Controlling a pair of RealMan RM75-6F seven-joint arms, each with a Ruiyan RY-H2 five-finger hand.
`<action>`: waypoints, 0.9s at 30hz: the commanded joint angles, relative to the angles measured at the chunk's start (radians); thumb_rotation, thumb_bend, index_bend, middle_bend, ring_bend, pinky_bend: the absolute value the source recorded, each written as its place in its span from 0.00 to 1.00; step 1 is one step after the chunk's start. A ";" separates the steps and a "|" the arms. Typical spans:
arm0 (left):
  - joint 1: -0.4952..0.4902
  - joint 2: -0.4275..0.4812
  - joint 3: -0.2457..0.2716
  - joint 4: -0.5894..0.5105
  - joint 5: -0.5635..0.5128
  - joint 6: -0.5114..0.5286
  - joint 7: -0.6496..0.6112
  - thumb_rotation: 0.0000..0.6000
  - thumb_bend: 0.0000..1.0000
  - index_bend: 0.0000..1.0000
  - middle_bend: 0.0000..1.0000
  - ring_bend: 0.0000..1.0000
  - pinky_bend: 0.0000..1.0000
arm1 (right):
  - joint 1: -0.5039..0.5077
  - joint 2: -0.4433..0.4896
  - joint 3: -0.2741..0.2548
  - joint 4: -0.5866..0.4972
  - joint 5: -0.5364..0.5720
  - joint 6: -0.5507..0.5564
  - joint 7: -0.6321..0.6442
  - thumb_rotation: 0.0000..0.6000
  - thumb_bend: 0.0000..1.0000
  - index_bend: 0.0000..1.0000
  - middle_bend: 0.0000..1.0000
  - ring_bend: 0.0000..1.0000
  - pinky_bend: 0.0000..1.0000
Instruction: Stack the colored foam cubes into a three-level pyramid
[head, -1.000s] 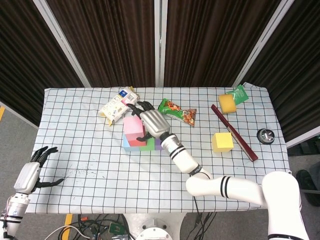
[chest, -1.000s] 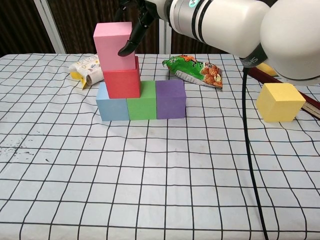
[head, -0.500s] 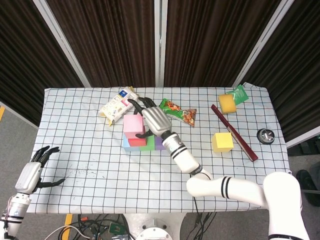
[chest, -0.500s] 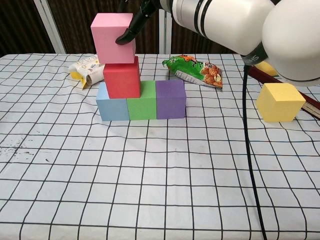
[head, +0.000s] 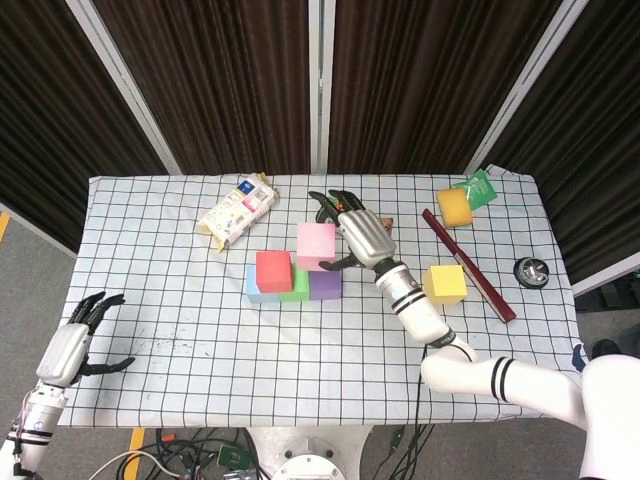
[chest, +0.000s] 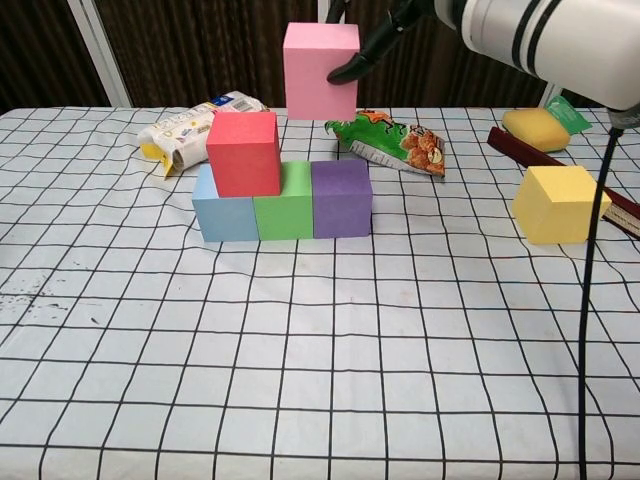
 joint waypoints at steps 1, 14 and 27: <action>-0.002 -0.003 0.000 -0.002 0.001 -0.002 0.007 1.00 0.00 0.11 0.16 0.03 0.01 | -0.025 0.015 -0.027 0.014 -0.032 -0.023 0.040 1.00 0.18 0.00 0.49 0.03 0.00; -0.002 -0.005 -0.002 -0.003 -0.020 -0.018 0.016 1.00 0.00 0.11 0.16 0.03 0.01 | -0.040 -0.083 -0.094 0.136 -0.193 0.017 0.090 1.00 0.18 0.00 0.49 0.03 0.00; -0.002 -0.007 -0.004 0.014 -0.022 -0.017 -0.003 1.00 0.00 0.11 0.16 0.03 0.01 | -0.038 -0.168 -0.089 0.222 -0.220 0.028 0.120 1.00 0.18 0.00 0.49 0.04 0.00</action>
